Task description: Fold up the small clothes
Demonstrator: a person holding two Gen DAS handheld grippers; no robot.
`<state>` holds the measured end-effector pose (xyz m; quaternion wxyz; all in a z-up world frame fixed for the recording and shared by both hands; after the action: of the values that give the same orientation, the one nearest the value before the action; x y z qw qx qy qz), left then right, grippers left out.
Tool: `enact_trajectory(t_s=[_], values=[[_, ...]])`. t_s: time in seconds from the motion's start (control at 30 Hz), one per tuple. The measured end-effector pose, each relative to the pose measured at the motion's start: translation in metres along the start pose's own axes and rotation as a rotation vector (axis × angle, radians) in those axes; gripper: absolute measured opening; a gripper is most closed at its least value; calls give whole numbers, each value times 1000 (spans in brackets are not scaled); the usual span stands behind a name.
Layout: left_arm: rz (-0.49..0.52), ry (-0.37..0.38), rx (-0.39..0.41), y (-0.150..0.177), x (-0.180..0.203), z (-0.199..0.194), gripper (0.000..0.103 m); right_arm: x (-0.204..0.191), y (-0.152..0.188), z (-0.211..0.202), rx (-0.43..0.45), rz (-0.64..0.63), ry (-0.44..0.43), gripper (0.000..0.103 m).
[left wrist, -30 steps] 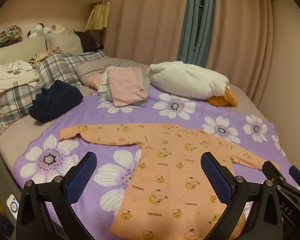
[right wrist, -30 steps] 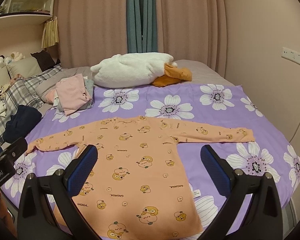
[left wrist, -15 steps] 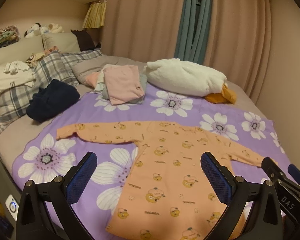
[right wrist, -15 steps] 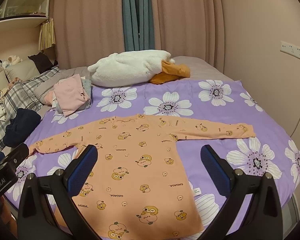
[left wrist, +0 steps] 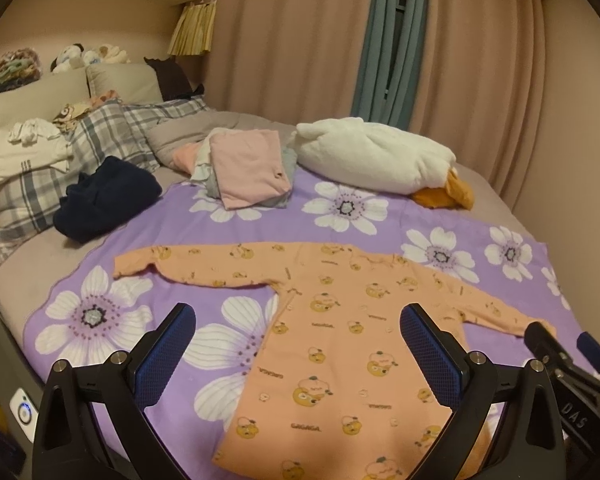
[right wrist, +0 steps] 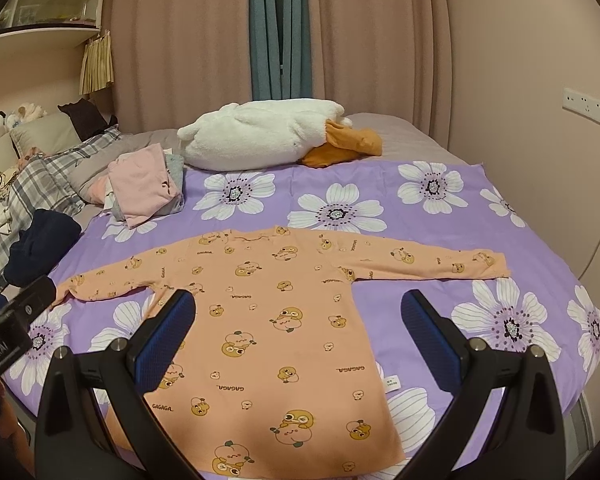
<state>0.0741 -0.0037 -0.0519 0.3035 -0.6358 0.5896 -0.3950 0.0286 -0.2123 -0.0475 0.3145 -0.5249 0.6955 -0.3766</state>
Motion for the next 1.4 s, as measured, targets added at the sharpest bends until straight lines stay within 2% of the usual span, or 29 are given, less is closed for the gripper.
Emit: enact_trajectory(t_s=[0.23, 0.73, 0.9, 1.07, 1.17, 1.27, 1.3, 1.4], values=[[-7, 3, 10, 0, 4, 1, 102, 3, -1, -3, 5, -1, -2, 103], [-7, 5, -22, 5, 2, 6, 100, 14, -2, -2, 3, 21, 36, 103], [-25, -2, -32, 5, 2, 9, 98, 14, -6, -6, 30, 28, 7, 103], [-26, 1, -40, 7, 6, 18, 98, 23, -15, 10, 30, 15, -37, 103], [-20, 31, -30, 6, 11, 31, 98, 48, -28, 33, 1, 45, -66, 103], [-60, 125, -52, 7, 9, 58, 98, 106, -42, 67, -45, 168, -43, 102], [-94, 128, -94, 12, 3, 75, 98, 132, -44, 79, -54, 246, -32, 102], [-177, 127, -204, 25, -12, 112, 87, 199, -46, 110, -75, 426, -37, 101]])
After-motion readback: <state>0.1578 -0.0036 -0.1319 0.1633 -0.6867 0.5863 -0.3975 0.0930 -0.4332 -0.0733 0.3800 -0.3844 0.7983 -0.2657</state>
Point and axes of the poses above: each gripper's, at about its wrist camera, not at the fingertips, and z roughly the way its jaws point, x to its right, y to its underside, the point moved 8 cm from there along z, roughly the way its jaws point, and after that the axes turned 2 degrees about x, right-handed, at the moved point
